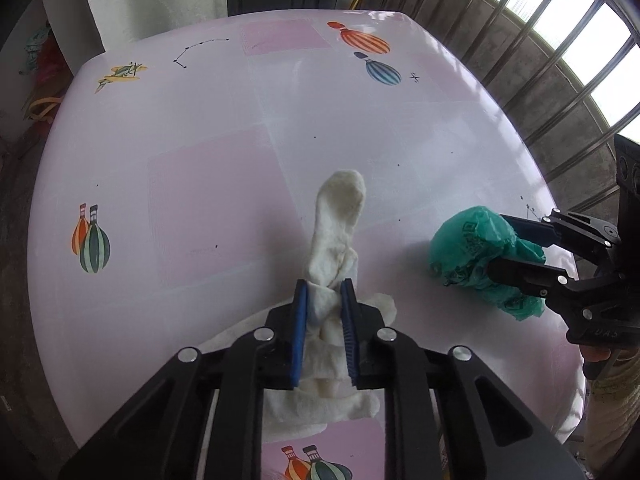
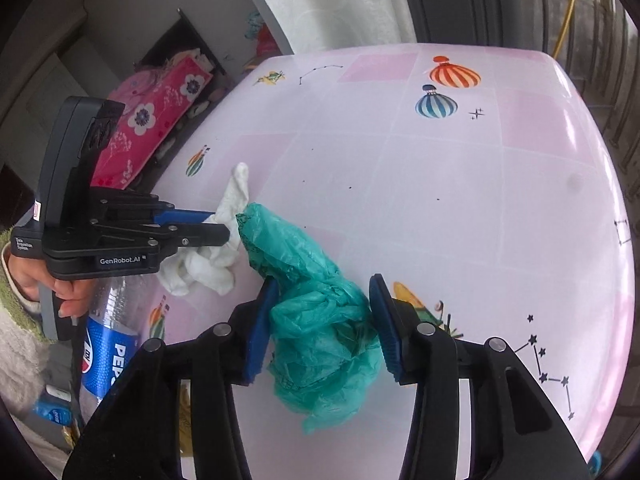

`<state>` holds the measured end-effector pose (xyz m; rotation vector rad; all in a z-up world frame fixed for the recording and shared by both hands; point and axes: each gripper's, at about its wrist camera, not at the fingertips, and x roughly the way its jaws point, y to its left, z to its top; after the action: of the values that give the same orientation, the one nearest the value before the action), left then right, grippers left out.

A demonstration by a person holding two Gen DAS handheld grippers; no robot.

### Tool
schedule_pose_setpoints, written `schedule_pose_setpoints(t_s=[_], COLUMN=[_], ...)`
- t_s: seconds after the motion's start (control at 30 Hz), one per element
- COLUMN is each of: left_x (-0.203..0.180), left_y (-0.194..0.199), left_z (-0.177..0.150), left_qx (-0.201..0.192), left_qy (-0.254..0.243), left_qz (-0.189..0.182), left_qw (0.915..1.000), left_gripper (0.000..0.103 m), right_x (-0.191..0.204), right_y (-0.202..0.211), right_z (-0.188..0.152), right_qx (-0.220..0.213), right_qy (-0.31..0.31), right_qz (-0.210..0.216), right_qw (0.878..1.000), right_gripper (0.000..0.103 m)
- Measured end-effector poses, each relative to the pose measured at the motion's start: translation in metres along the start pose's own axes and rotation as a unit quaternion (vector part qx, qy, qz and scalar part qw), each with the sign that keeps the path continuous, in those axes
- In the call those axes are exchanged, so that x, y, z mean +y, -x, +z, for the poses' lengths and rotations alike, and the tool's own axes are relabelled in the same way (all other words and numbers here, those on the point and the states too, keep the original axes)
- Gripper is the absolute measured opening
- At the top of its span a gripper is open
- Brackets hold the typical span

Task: Collect trash
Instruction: 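Lift the white glove and green plastic bag above the table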

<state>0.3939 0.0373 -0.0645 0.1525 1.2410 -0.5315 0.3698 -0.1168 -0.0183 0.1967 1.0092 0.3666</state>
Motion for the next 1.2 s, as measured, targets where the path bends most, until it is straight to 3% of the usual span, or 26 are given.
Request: schedule_pose_setpoints(t_s=[0.17, 0.37, 0.53, 0.7, 0.87, 1.07, 1.13, 1.2], left_x=[-0.008, -0.041, -0.081, -0.114, -0.141, -0.159, -0.164, -0.161], left_y=[0.026, 0.096, 0.152, 0.183, 0.173, 0.121, 0.105, 0.090], left_z=[0.000, -0.018, -0.049, -0.100, -0.158, -0.203, -0.207, -0.207], left_qx=[-0.040, -0.123, -0.180, -0.189, -0.165, -0.119, -0.124, -0.123], left_qy=[0.012, -0.004, -0.014, -0.026, -0.018, 0.038, 0.047, 0.061], left_qz=[-0.019, -0.050, -0.109, -0.180, -0.216, -0.250, -0.239, -0.239], left_qw=[0.9989, 0.9911, 0.9775, 0.9651, 0.9623, 0.9602, 0.9621, 0.9613], left_gripper=[0.011, 0.011, 0.011, 0.011, 0.011, 0.012, 0.015, 0.029], right_x=[-0.003, -0.003, 0.008, 0.023, 0.026, 0.020, 0.016, 0.009], right_y=[0.028, 0.088, 0.153, 0.208, 0.225, 0.201, 0.186, 0.169], right_z=[-0.018, -0.040, -0.070, -0.118, -0.164, -0.203, -0.207, -0.209], right_qx=[-0.022, -0.076, -0.126, -0.160, -0.157, -0.122, -0.117, -0.109], right_qy=[-0.031, -0.067, -0.081, -0.096, -0.127, -0.170, -0.186, -0.204], right_qz=[-0.002, 0.003, 0.004, 0.005, -0.003, -0.020, -0.026, -0.030], right_qw=[0.999, 0.995, 0.989, 0.982, 0.979, 0.978, 0.975, 0.972], right_gripper=[0.039, 0.039, 0.039, 0.039, 0.040, 0.040, 0.040, 0.041])
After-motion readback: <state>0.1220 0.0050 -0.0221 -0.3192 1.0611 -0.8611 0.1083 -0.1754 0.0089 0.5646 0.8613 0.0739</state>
